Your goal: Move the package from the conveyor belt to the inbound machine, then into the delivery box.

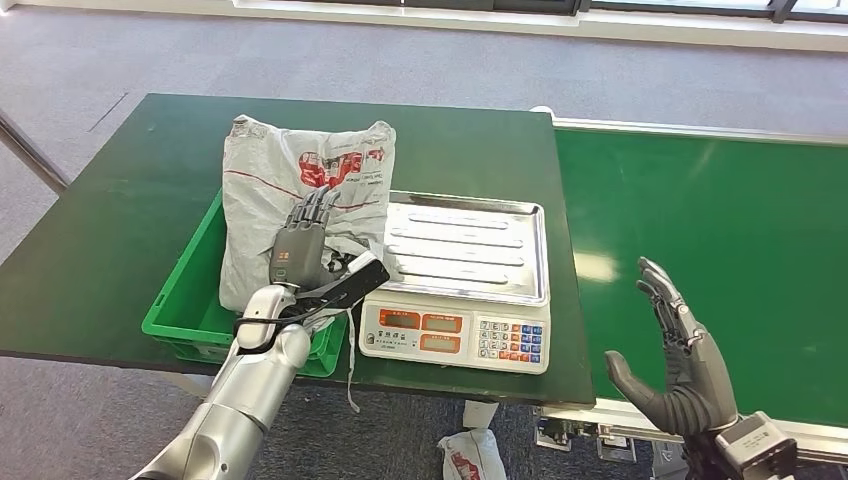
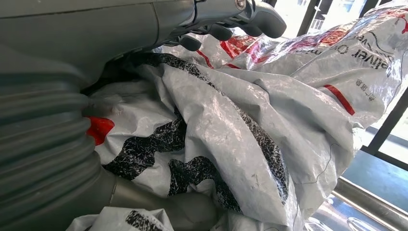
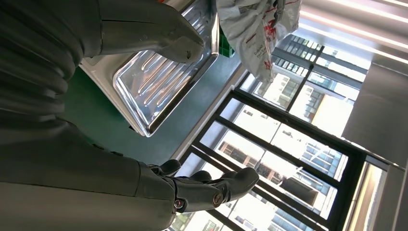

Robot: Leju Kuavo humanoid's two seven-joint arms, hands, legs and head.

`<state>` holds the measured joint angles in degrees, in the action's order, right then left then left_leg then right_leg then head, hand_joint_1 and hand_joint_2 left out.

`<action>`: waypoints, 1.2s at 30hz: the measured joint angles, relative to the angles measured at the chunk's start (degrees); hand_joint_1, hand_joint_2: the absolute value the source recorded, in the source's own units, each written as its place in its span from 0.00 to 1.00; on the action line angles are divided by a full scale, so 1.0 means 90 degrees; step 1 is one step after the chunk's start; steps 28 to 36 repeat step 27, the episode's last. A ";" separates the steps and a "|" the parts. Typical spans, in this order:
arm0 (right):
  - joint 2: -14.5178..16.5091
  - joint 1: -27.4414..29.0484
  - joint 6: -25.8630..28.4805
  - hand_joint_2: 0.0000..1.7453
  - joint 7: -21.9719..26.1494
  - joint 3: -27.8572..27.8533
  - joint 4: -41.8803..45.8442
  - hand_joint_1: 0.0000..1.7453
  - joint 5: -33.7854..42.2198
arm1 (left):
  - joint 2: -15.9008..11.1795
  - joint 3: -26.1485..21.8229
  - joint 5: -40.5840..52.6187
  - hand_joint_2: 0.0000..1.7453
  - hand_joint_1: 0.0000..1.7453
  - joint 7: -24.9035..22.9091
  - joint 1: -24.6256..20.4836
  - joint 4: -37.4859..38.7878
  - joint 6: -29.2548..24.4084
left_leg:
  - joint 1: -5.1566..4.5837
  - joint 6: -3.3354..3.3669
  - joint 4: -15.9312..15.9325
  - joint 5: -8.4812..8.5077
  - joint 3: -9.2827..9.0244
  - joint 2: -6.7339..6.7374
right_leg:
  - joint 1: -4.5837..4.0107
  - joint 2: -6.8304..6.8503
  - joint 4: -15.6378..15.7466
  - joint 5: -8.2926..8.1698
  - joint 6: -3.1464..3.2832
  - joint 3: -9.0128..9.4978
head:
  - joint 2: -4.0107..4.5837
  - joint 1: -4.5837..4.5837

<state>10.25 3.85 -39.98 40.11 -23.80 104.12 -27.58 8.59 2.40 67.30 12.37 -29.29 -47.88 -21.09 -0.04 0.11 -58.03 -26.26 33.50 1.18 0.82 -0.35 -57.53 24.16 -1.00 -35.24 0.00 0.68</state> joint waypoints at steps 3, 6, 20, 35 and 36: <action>0.0000 0.0000 0.0000 1.00 0.0000 0.0000 0.0001 0.00 0.0000 | 0.0000 0.0000 0.0000 1.00 0.00 0.0000 0.0000 0.0004 -0.0001 | 0.0000 0.0000 0.0000 0.0000 0.0000 0.0000 | 0.0000 0.0000 0.0000 0.0000 0.0000 0.0000 | 0.0000 0.0000; 0.0000 0.0005 0.0000 1.00 0.0000 0.0000 0.0000 0.00 0.0009 | 0.0000 0.0000 -0.0245 1.00 0.00 0.0104 0.0031 -0.0027 -0.0219 | 0.0001 0.0000 0.0000 0.0000 0.0001 0.0001 | 0.0000 0.0000 -0.0001 0.0000 0.0000 0.0000 | 0.0000 0.0000; -0.0002 -0.0051 0.0000 1.00 0.0001 0.0093 -0.0136 0.00 -0.0005 | 0.0497 0.0163 -0.5315 1.00 0.00 0.3095 0.1846 -0.4677 -0.2081 | 0.0001 0.0006 -0.0001 -0.0018 0.0024 0.0002 | -0.0001 0.0000 0.0001 0.0016 -0.0001 -0.0017 | 0.0000 -0.0002; -0.0012 -0.0671 0.0000 1.00 -0.0002 0.0185 -0.0679 0.00 -0.0142 | 0.0449 0.1203 -0.6082 1.00 0.00 0.3104 0.1941 -0.6368 -0.2093 | 0.0000 0.0009 -0.0001 -0.0012 0.0016 0.0002 | 0.0000 0.0005 0.0002 0.0012 -0.0004 -0.0006 | 0.0000 -0.0002; -0.0012 -0.0671 0.0000 1.00 -0.0002 0.0185 -0.0679 0.00 -0.0142 | 0.0449 0.1203 -0.6082 1.00 0.00 0.3104 0.1941 -0.6368 -0.2093 | 0.0000 0.0009 -0.0001 -0.0012 0.0016 0.0002 | 0.0000 0.0005 0.0002 0.0012 -0.0004 -0.0006 | 0.0000 -0.0002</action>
